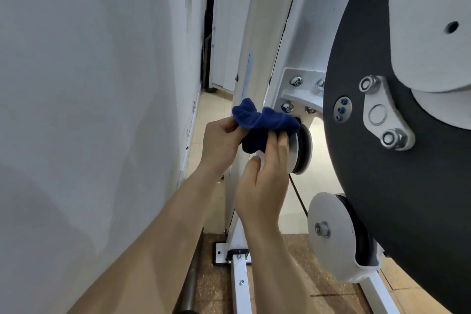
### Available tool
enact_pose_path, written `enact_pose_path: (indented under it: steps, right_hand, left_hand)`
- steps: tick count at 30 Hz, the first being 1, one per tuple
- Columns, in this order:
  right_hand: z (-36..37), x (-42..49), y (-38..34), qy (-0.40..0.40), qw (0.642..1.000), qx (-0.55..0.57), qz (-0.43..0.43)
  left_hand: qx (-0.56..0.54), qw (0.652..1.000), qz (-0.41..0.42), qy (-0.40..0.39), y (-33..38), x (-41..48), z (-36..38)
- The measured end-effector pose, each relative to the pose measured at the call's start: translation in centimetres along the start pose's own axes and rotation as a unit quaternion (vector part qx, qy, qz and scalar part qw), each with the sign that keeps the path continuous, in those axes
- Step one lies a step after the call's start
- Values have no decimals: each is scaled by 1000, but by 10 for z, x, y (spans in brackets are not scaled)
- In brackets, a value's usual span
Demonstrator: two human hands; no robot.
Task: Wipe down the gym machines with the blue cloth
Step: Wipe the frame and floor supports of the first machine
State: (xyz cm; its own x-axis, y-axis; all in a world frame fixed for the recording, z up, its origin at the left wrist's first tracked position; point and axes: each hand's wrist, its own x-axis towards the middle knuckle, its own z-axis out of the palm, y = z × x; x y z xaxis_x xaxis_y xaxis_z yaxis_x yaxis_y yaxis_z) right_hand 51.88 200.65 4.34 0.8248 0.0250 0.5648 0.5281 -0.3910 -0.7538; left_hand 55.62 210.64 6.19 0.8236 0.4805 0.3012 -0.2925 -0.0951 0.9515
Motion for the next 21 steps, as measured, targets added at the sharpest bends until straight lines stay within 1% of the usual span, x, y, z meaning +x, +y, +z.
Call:
enact_pose_path:
  steps: [3, 6, 7, 9, 11, 14, 16, 19, 21]
  right_hand:
    - [7, 28, 4, 8, 1000, 4, -16]
    - [18, 33, 12, 28, 999, 19, -42]
    - [23, 28, 18, 15, 998, 49, -42]
    - [32, 16, 34, -24, 993, 115, -9]
    - [41, 3, 54, -40, 991, 124, 16]
    - [52, -15, 80, -58, 994, 92, 29]
    - [52, -25, 91, -71, 996, 41, 37]
    - [44, -24, 99, -29, 999, -32, -9]
    - [42, -20, 95, 13, 997, -52, -53]
  left_hand:
    - [3, 1000, 21, 1, 11, 14, 13]
    - [25, 998, 31, -43, 15, 31, 26]
    - [29, 998, 25, -55, 10, 32, 27]
    - [48, 997, 14, -65, -7, 28, 27]
    - [69, 996, -6, -65, -28, 18, 21]
    - [92, 991, -57, -84, -48, 4, 13]
    - [102, 989, -63, -84, -47, 2, 11]
    - [61, 995, -47, -70, -36, 3, 9]
    - [34, 996, -39, -71, -31, 1, 9]
